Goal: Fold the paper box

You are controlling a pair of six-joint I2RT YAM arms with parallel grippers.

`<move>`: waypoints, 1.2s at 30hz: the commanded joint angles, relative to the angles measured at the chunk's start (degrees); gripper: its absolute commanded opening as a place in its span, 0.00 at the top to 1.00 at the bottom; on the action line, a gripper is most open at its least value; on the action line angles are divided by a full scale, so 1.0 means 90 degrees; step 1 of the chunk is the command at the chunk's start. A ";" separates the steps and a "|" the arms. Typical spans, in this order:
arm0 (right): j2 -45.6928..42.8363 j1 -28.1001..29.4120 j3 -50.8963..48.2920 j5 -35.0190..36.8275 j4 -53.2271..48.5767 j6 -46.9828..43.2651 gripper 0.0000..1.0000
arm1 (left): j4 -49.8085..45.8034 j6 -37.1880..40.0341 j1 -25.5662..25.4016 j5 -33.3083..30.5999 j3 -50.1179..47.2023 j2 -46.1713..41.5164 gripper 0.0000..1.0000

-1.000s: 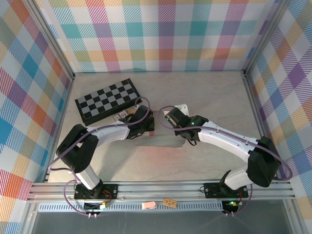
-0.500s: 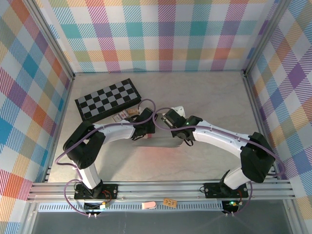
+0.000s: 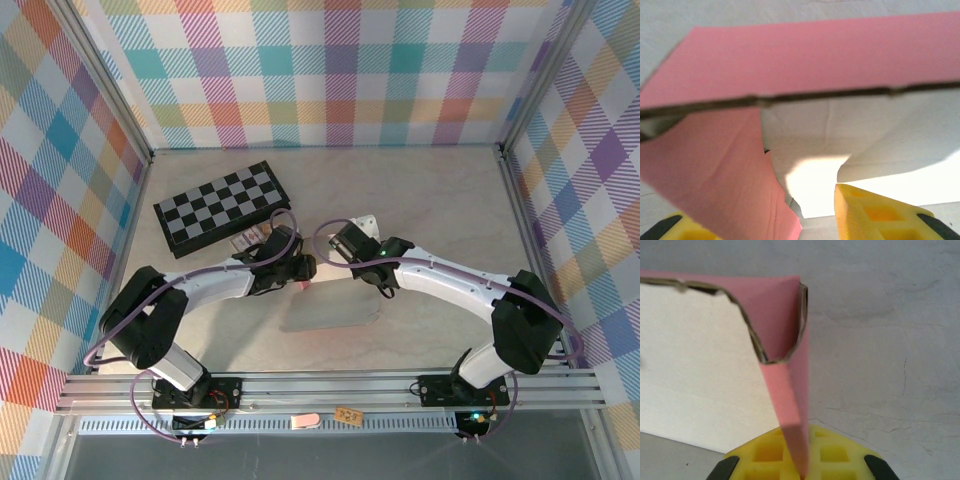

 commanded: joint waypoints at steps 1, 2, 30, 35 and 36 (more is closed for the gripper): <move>-0.0004 0.0082 0.0123 -0.0030 0.0323 0.0018 1.00 | 0.0162 0.0011 0.0068 0.0898 -0.0091 -0.0054 0.59; 0.0016 0.0075 0.0150 -0.0022 0.0306 0.0024 1.00 | 0.0073 0.0039 0.0087 0.0858 -0.0115 -0.0055 0.59; 0.0703 -0.0501 0.0565 -0.0987 -0.0539 0.0404 1.00 | 0.0267 0.0375 0.0742 0.0781 -0.0456 -0.0517 0.60; 0.0694 -0.0516 0.0536 -0.1021 -0.0539 0.0421 1.00 | 0.0064 0.0463 0.0760 0.0660 -0.0556 -0.0738 0.57; 0.0698 -0.0518 0.0548 -0.1033 -0.0539 0.0410 1.00 | 0.0078 0.0441 0.0803 0.0664 -0.0596 -0.0779 0.57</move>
